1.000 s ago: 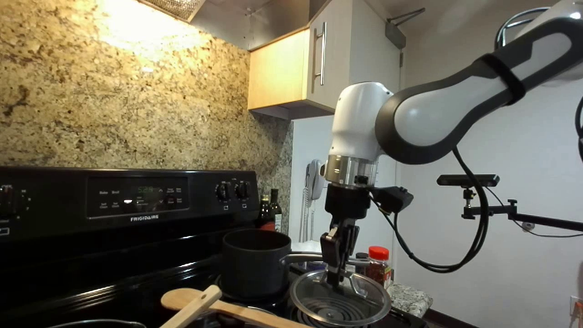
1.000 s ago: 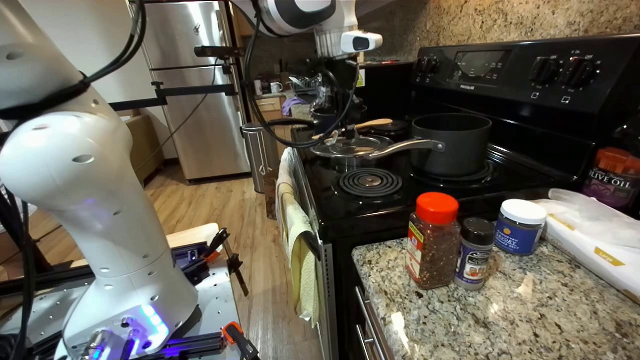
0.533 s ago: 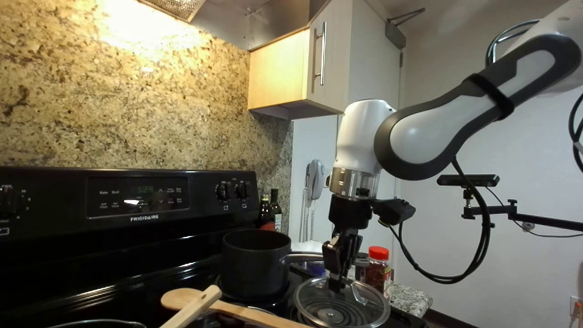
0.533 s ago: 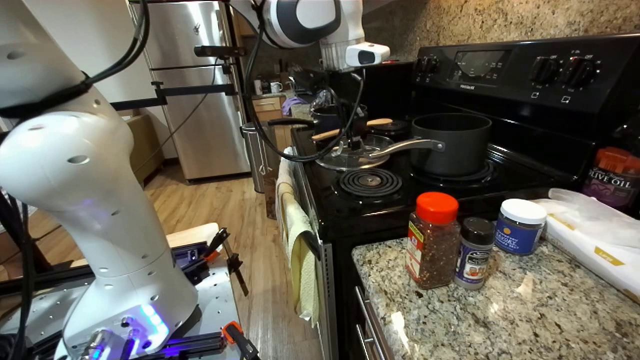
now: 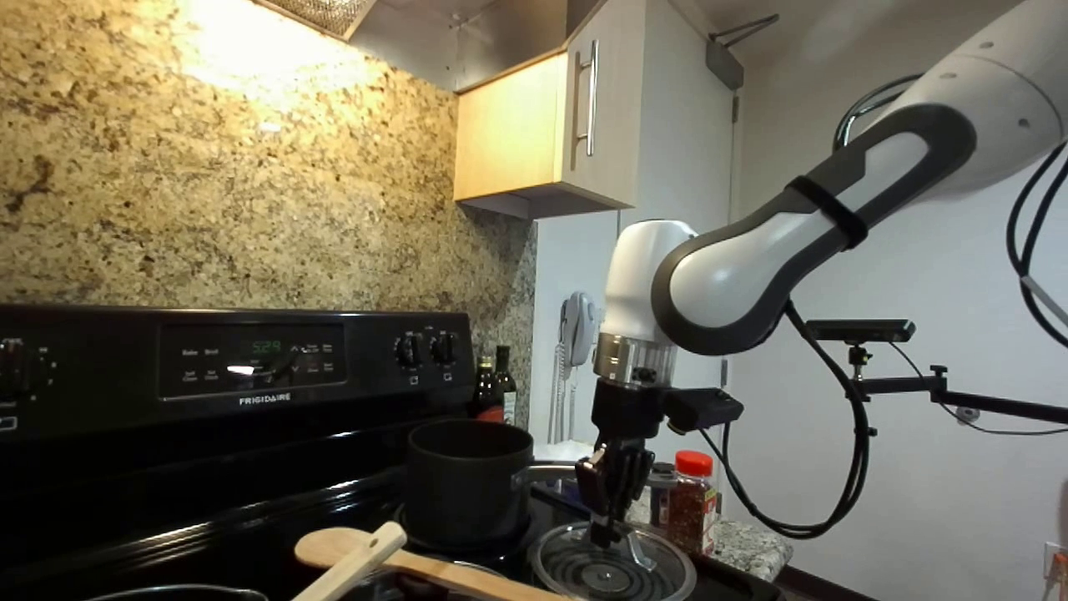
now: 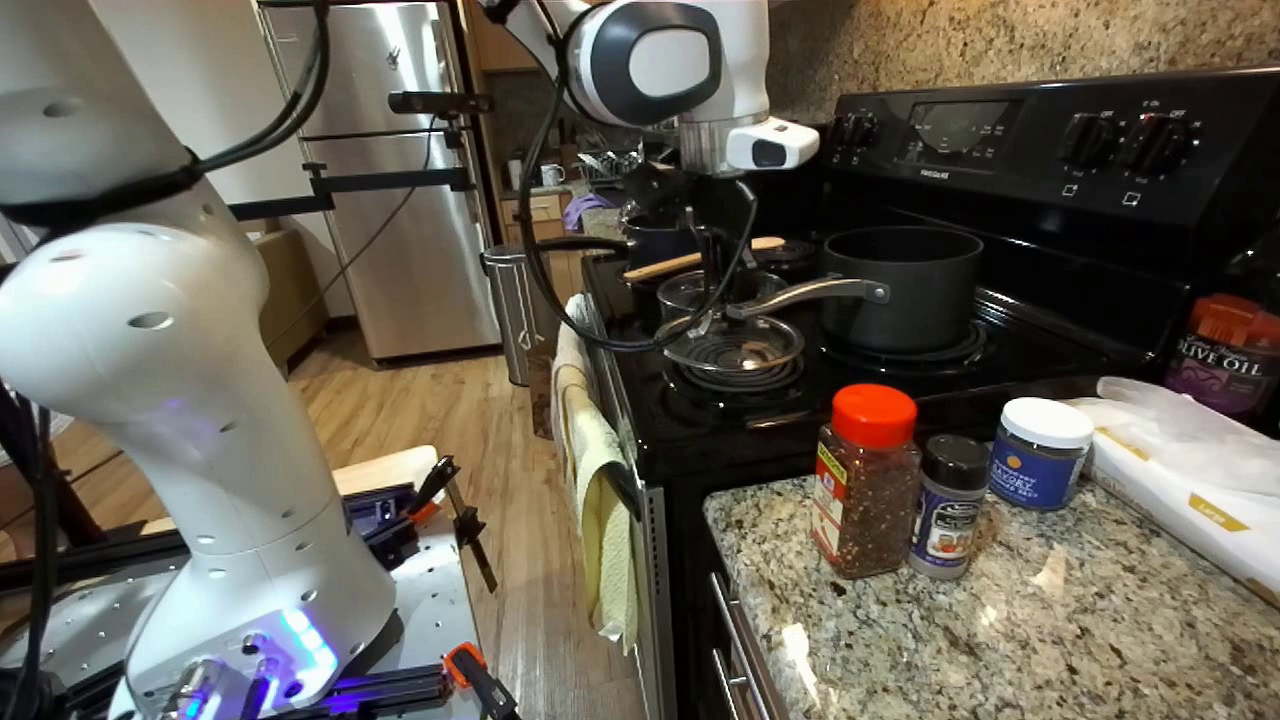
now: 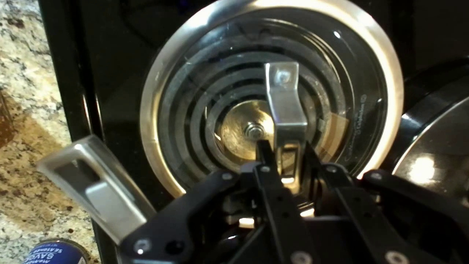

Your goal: Remove the lid from the pot on the upper right plate of the stove

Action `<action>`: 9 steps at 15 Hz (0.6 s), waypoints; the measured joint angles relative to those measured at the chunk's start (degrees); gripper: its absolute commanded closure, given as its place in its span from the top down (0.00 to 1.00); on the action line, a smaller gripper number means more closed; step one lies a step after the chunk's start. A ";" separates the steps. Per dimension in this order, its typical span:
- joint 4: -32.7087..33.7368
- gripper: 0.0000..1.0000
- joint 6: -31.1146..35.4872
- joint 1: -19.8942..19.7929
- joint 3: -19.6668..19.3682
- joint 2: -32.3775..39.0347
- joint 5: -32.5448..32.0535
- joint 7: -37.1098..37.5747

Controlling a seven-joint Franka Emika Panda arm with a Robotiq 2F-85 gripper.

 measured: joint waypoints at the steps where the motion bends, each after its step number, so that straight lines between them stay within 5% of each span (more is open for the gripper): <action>1: 0.44 0.10 0.79 -0.03 -0.26 0.81 0.39 -0.12; 9: 2.94 0.10 2.87 -0.23 -1.57 4.98 1.24 -0.23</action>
